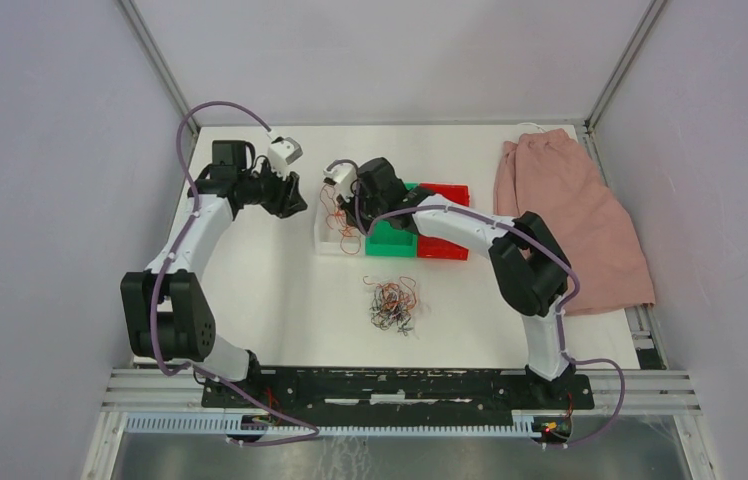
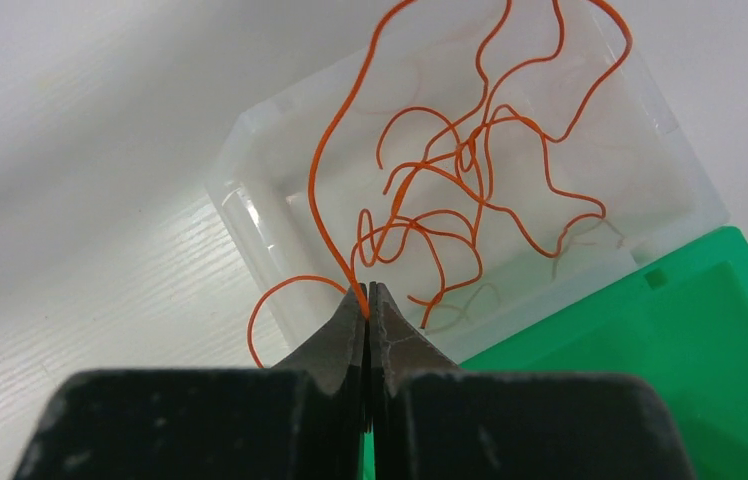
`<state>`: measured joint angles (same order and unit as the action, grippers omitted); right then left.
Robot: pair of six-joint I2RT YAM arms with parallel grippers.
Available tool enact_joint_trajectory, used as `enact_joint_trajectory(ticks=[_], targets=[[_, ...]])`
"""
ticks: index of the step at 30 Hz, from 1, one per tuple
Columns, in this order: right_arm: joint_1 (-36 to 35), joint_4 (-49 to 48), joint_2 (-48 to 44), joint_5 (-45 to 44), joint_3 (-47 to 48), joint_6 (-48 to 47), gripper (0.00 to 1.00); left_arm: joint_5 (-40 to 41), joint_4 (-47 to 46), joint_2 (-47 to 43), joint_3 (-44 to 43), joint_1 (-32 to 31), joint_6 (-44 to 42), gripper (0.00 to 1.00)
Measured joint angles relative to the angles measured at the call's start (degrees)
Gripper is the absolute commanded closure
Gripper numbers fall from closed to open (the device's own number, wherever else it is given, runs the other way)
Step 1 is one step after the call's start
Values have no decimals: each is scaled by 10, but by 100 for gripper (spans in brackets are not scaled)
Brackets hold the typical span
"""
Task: Untangle the cables
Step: Place the cable in the bin.
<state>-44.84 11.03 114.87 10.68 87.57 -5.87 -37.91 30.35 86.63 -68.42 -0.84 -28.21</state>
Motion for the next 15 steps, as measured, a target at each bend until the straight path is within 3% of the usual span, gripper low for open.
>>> enact_joint_trajectory(ticks=[4, 15], targets=[[3, 19, 40, 0, 54, 38, 92, 4, -28, 0, 0, -2, 16, 56], [-6, 44, 111, -76, 127, 98, 90, 28, -61, -45, 22, -2, 29, 67]])
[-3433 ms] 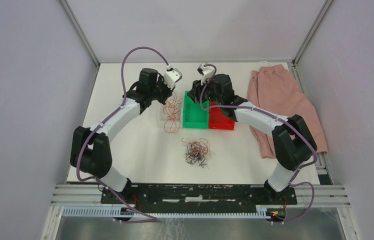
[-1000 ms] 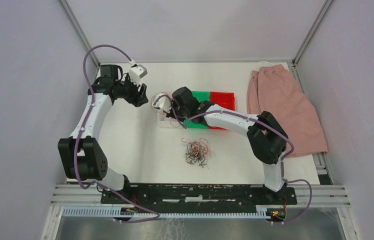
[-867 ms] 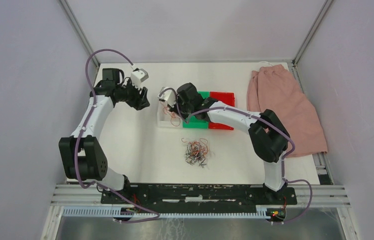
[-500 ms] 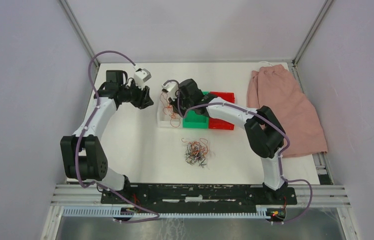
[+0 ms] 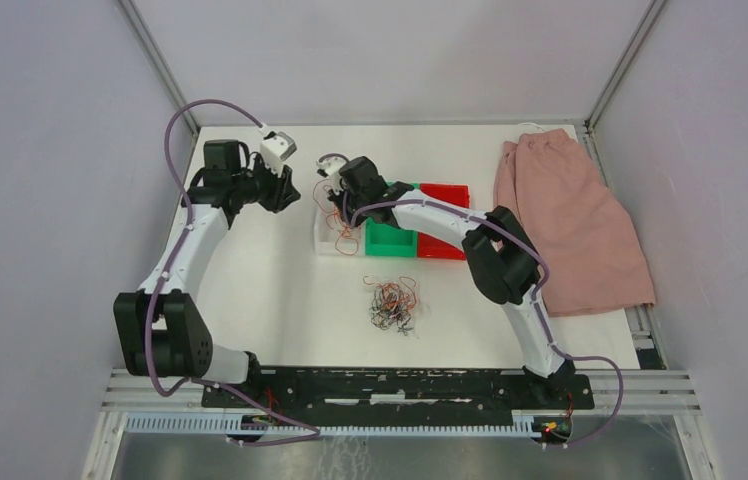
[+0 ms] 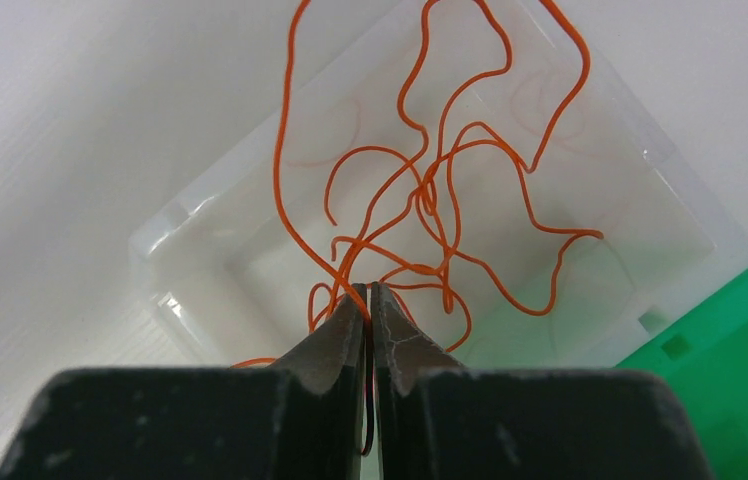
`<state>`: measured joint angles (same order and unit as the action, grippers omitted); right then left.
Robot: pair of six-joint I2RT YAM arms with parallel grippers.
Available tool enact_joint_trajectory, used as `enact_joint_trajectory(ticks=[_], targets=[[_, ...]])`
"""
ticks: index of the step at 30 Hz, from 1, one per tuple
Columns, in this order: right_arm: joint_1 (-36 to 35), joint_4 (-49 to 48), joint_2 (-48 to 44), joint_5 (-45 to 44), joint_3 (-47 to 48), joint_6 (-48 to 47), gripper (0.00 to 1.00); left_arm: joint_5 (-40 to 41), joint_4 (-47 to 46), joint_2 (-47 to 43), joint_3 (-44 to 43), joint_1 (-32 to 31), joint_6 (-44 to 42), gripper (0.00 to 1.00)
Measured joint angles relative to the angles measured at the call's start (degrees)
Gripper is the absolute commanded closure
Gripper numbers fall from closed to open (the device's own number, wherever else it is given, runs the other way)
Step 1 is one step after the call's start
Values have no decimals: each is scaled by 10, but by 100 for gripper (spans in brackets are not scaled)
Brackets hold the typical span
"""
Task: Untangle the cables
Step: Place the cable in the bin.
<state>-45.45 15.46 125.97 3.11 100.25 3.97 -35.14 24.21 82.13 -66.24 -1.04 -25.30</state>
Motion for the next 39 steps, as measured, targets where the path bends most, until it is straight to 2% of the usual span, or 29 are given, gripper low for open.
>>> enact_joint_trajectory(ticks=[5, 8, 16, 25, 29, 39], targets=[[-7, 2, 37, -38, 32, 5, 82, 5, -2, -17, 1, 0, 0, 67], [-14, 1, 52, -64, 44, -3, 70, 6, 0, -18, 2, 0, 0, 67], [-36, -16, 49, -104, 30, -26, 49, 6, 7, -20, 2, 0, -1, 65], [-28, -19, -10, -103, 5, -34, 45, 5, 3, -8, 11, 0, 0, 59], [-18, -25, -26, -91, -6, -35, 43, 5, -12, 34, 15, 0, 10, 59], [-1, -50, -41, -31, -71, -40, 36, 5, -64, 159, 0, -6, 94, 59]])
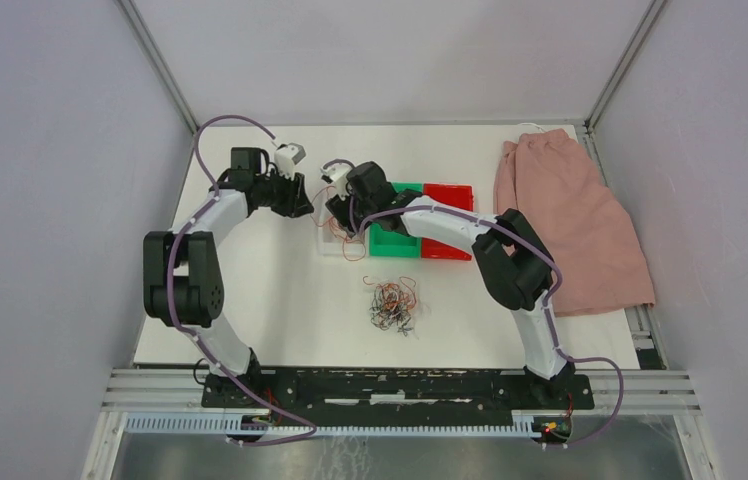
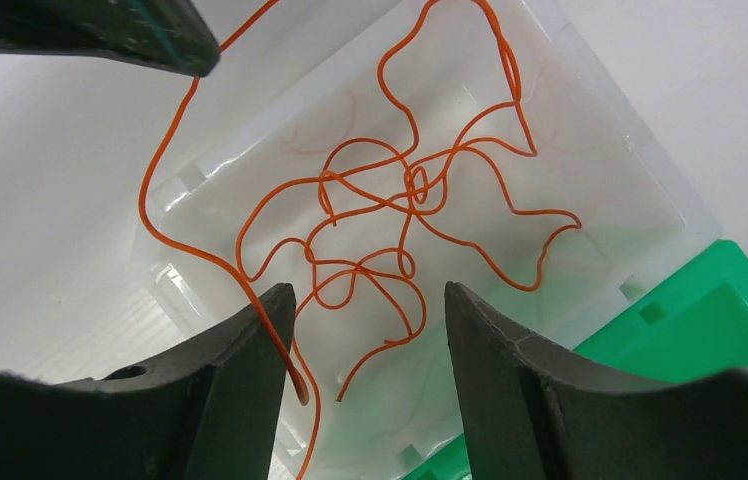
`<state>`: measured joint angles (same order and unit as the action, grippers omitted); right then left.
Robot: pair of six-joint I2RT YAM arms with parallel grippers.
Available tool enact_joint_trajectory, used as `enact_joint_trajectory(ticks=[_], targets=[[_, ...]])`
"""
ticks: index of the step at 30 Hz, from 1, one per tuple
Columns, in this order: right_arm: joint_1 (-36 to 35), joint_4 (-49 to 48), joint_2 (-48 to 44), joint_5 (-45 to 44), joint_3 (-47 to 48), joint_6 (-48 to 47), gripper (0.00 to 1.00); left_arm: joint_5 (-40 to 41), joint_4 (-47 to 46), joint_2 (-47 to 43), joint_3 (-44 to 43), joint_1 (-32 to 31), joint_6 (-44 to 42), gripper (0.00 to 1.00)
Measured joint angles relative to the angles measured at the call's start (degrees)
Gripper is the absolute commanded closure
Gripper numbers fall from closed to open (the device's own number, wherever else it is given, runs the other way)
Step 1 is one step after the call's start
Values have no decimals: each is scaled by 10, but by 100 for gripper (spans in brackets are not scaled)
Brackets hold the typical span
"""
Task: Untangle the cables
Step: Place the cable in the bin.
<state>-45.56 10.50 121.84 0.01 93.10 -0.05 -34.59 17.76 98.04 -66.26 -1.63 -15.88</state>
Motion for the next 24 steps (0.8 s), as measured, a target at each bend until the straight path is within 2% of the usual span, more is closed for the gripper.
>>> enact_joint_trajectory(ticks=[8, 15, 20, 22, 24], targets=[[13, -14, -8, 46, -4, 5, 38, -20, -61, 12, -5, -12, 61, 58], [18, -28, -10, 61, -9, 14, 39, -9, -105, 13, 5, -14, 84, 40], [18, -32, -10, 66, -11, 18, 39, 44, -158, 5, 47, -14, 103, 36], [18, -37, -10, 66, -12, 20, 39, 44, -161, 2, 57, -14, 105, 38], [18, -40, -10, 67, -14, 22, 39, 28, -157, 3, 56, -14, 113, 45]])
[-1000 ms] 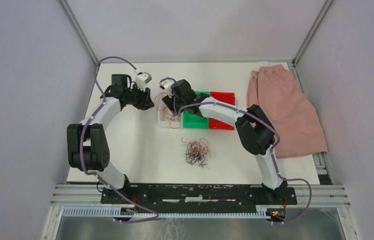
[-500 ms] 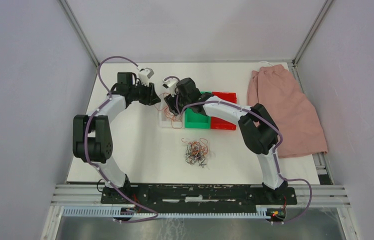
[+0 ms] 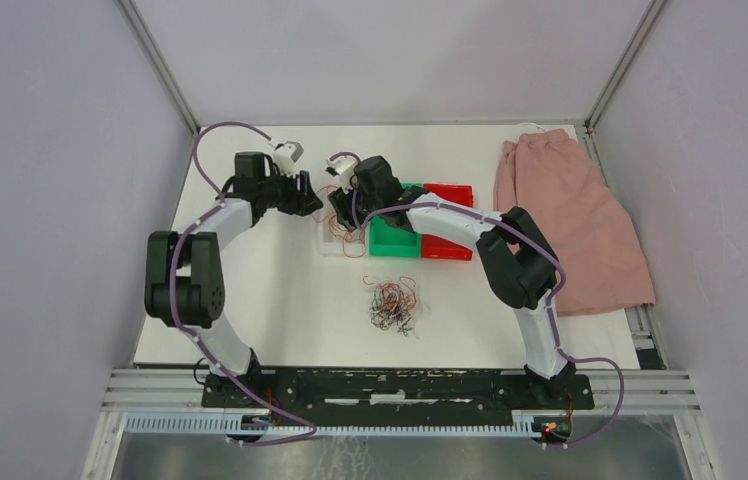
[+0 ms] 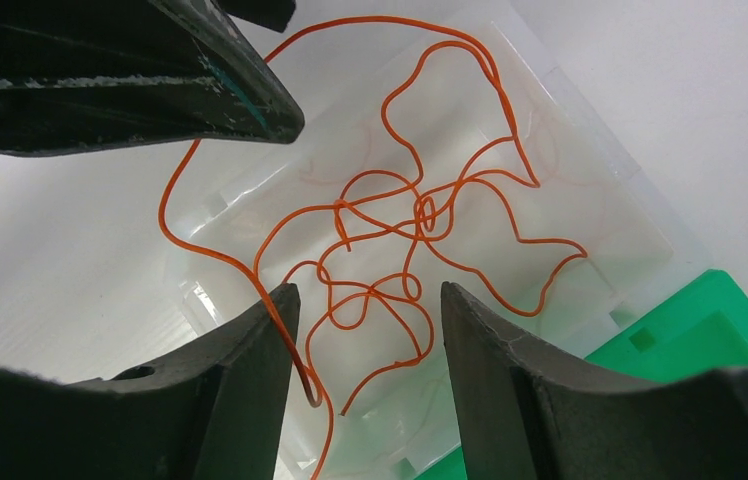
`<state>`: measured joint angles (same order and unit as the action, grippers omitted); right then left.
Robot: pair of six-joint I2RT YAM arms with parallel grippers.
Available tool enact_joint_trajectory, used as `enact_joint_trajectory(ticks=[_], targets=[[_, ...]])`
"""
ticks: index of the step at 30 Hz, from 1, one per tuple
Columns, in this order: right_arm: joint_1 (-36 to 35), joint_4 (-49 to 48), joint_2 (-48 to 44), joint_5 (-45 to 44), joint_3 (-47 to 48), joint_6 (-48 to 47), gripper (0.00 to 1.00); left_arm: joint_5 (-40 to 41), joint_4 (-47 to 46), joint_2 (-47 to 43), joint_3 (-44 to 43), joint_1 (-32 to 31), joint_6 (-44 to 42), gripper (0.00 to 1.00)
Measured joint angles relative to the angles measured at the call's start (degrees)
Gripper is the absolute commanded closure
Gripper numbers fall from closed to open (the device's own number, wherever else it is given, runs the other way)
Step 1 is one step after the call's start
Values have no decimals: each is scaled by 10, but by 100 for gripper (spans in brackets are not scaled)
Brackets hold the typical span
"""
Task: Untangle the cables
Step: Place the cable in the bin.
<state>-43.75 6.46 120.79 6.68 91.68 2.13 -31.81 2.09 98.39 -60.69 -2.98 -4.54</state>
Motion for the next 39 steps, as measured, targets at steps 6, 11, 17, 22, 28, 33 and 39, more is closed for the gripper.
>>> enact_joint_trajectory(ticks=[6, 11, 17, 22, 28, 33, 39], targets=[[0, -2, 0, 0, 0, 2, 39, -78, 28, 32, -36, 0, 24, 76], [2, -2, 0, 0, 0, 2, 40, -104, 36, 34, -37, 0, 31, 94], [10, -2, 0, 0, 0, 2, 38, -105, 35, 17, -35, 0, 30, 97], [16, 2, 9, 0, 18, 5, 36, -106, 27, -20, -35, -2, 30, 97], [28, 3, 13, 12, 31, 36, 1, -104, 23, -33, -35, -24, 23, 97], [50, 9, 13, 43, 35, 52, 0, -79, 23, -33, -35, -73, -6, 97], [69, 6, -10, 69, 0, 51, 1, -1, 24, -30, -35, -116, -68, 97]])
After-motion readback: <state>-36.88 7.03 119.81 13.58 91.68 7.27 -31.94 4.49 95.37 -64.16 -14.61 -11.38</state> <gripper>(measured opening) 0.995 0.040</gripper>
